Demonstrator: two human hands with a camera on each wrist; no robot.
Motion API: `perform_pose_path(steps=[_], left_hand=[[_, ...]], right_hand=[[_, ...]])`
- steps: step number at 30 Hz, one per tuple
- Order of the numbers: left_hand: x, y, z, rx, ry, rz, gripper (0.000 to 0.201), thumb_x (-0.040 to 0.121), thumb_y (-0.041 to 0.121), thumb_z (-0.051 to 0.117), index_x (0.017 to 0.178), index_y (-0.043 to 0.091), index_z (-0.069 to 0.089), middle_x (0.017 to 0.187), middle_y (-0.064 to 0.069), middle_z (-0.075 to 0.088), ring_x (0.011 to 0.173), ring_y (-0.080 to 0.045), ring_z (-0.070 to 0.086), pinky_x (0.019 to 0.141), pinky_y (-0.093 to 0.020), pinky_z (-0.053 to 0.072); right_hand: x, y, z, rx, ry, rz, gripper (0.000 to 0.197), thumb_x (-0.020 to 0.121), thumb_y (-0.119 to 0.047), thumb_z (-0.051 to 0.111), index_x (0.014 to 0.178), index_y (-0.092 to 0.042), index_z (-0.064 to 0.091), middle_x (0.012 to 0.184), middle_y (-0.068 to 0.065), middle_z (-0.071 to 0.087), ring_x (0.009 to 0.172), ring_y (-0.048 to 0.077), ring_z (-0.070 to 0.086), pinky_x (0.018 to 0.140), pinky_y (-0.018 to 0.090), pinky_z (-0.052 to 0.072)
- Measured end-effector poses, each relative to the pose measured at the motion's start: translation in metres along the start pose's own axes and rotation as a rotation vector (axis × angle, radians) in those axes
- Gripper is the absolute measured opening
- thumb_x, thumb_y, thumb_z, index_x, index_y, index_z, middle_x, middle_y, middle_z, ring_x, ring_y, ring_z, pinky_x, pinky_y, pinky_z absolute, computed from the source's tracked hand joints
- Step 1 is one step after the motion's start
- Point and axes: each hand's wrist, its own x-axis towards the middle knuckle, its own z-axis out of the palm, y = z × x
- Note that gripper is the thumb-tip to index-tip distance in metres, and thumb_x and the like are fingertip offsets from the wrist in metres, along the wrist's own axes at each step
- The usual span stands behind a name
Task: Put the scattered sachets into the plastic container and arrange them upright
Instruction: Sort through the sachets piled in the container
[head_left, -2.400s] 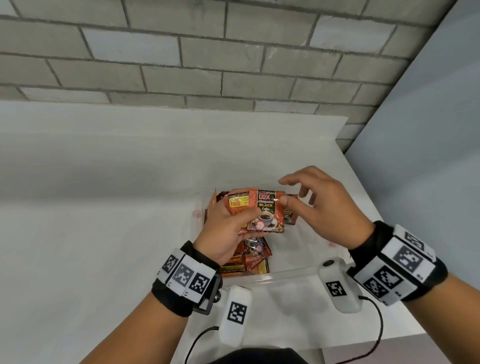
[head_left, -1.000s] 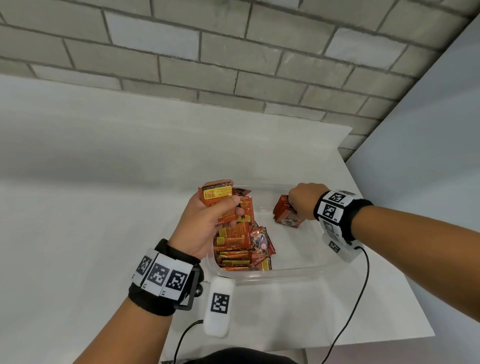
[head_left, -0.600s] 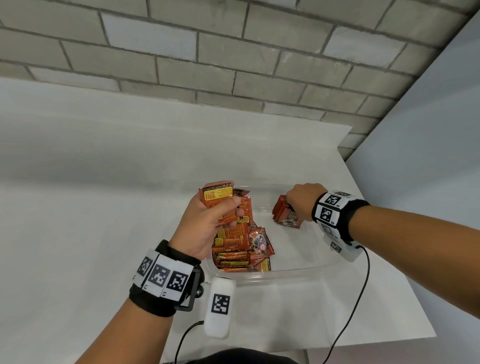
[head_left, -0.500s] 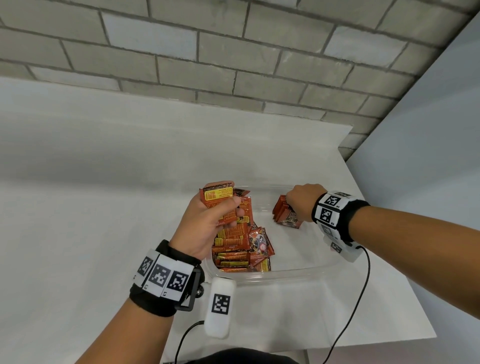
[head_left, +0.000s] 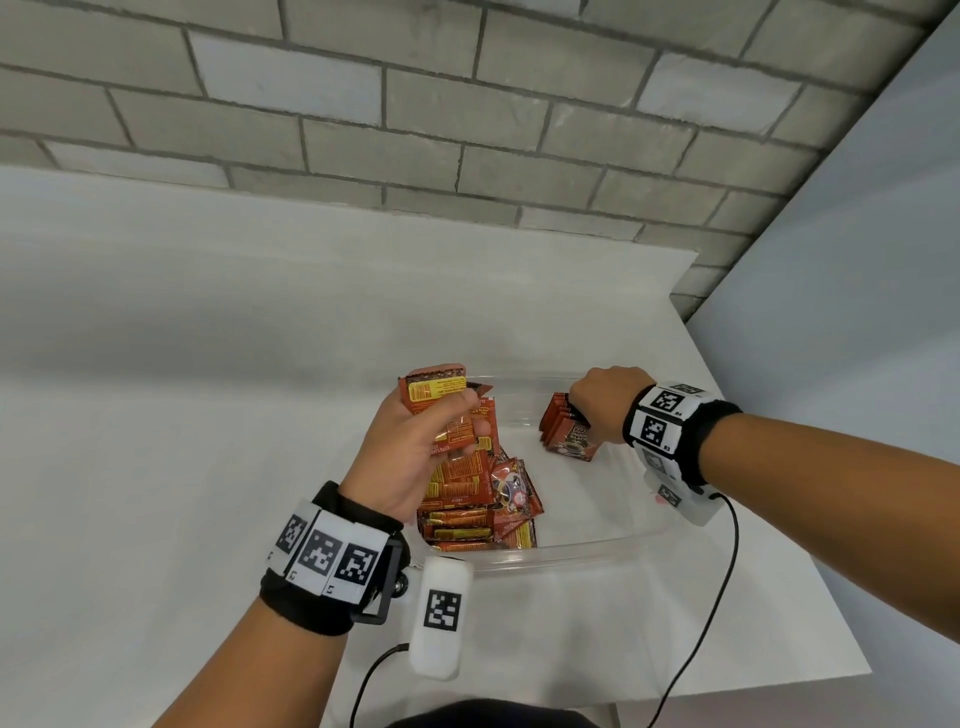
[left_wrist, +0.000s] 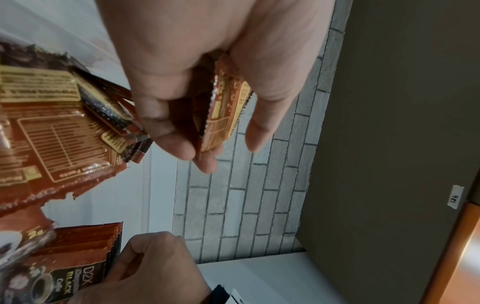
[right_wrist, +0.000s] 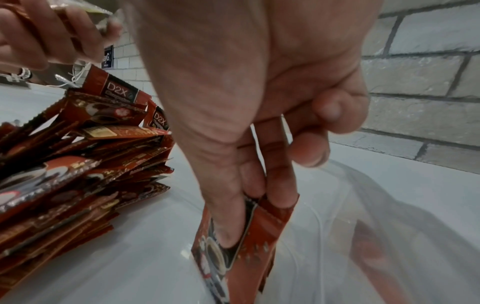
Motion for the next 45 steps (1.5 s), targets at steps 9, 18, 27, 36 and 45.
perform_pose_path(steps=[9, 18, 27, 36, 45], left_hand=[[0.001, 0.004, 0.008, -0.066, -0.075, -0.107, 0.018, 0.097, 0.006, 0.044, 0.111, 0.003, 0.054, 0.098, -0.02, 0.071, 0.08, -0.031, 0.07, 0.065, -0.037, 0.058], [0.006, -0.003, 0.037, 0.153, -0.169, -0.087, 0.018, 0.089, 0.014, 0.061, 0.104, 0.009, 0.068, 0.093, -0.011, 0.074, 0.083, -0.02, 0.071, 0.064, -0.029, 0.06], [0.011, -0.001, 0.054, 0.123, -0.134, -0.192, 0.039, 0.096, 0.042, 0.046, 0.108, 0.01, 0.065, 0.101, -0.011, 0.073, 0.086, -0.021, 0.072, 0.057, -0.031, 0.058], [0.02, -0.003, 0.074, 0.031, -0.128, -0.289, 0.008, 0.093, 0.002, 0.054, 0.097, 0.003, 0.062, 0.093, -0.015, 0.068, 0.079, -0.024, 0.07, 0.066, -0.031, 0.06], [0.039, -0.02, 0.096, 0.404, -0.162, -0.293, 0.011, 0.09, 0.005, 0.059, 0.095, 0.014, 0.062, 0.092, -0.008, 0.07, 0.086, -0.022, 0.069, 0.08, -0.042, 0.057]], right_hand=[[-0.029, 0.024, -0.014, 0.72, 0.304, 0.086, 0.021, 0.088, -0.042, 0.06, 0.082, -0.021, 0.06, 0.08, -0.003, 0.061, 0.071, 0.012, 0.056, 0.06, 0.026, 0.04], [-0.079, -0.006, -0.022, 1.258, 0.455, -0.217, 0.007, 0.085, -0.026, 0.068, 0.091, -0.022, 0.07, 0.084, -0.003, 0.07, 0.075, 0.015, 0.064, 0.071, 0.029, 0.051], [-0.09, 0.017, -0.007, 1.399, 0.712, -0.088, 0.005, 0.082, -0.019, 0.071, 0.078, -0.022, 0.074, 0.07, -0.012, 0.07, 0.062, 0.004, 0.059, 0.062, 0.021, 0.048], [-0.084, 0.006, 0.025, 0.806, 0.831, -0.282, 0.02, 0.079, -0.028, 0.071, 0.098, -0.021, 0.075, 0.093, -0.005, 0.058, 0.084, 0.018, 0.056, 0.073, 0.029, 0.048], [-0.074, 0.032, 0.008, 0.962, 0.519, -0.007, 0.028, 0.09, -0.02, 0.063, 0.117, -0.024, 0.062, 0.098, -0.006, 0.06, 0.079, 0.009, 0.053, 0.069, 0.016, 0.038]])
